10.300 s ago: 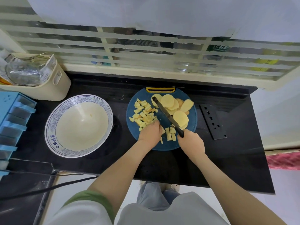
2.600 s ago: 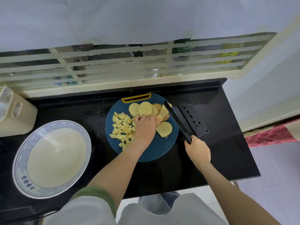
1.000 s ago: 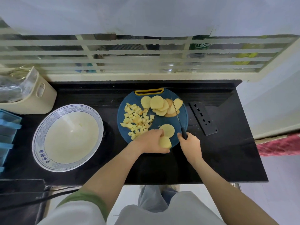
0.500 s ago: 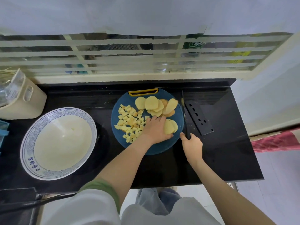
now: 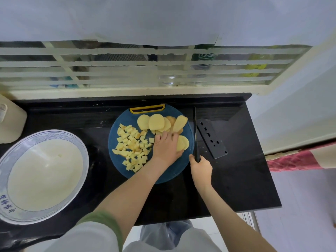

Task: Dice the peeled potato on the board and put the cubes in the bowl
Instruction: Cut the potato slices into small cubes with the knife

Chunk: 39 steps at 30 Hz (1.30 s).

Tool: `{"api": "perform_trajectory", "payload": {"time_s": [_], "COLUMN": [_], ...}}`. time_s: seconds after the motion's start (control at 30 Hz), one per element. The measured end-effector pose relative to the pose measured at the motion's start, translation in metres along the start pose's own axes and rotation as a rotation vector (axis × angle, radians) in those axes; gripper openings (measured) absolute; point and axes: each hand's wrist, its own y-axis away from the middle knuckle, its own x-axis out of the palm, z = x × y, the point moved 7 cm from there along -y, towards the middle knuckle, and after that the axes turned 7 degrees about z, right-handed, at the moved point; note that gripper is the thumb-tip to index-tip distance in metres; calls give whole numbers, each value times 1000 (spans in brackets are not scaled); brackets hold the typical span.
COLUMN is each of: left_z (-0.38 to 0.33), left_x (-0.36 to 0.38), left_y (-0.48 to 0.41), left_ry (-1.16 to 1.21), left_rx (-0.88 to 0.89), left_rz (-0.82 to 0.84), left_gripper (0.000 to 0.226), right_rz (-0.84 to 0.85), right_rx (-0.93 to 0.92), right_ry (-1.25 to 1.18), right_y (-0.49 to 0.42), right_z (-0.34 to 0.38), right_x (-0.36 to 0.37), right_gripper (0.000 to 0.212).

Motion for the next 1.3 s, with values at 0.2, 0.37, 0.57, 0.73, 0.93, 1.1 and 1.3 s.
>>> {"api": "perform_trajectory", "payload": {"time_s": [0.2, 0.37, 0.57, 0.73, 0.93, 1.1, 1.3], "left_z": [1, 14, 29, 29, 32, 38, 29], "left_x": [-3, -9, 6, 19, 26, 31, 31], "left_y": [-7, 17, 64, 85, 89, 96, 98], "left_ry": [29, 80, 19, -21, 235, 261, 150], "left_rx": [-8, 13, -7, -71, -157, -113, -74], "left_rz": [6, -36, 37, 85, 120, 124, 76], "left_gripper": [61, 66, 74, 73, 75, 64, 64], "right_rz": [13, 16, 73, 171, 269, 298, 293], "right_rx": [-4, -26, -9, 52, 155, 140, 167], "right_ry": [63, 85, 89, 29, -5, -2, 11], "right_y": [-1, 8, 30, 51, 68, 80, 80], "right_z": [6, 8, 1, -18, -46, -53, -52], "right_x": [0, -3, 12, 31, 45, 49, 48], "right_gripper": [37, 33, 33, 24, 22, 24, 17]}}
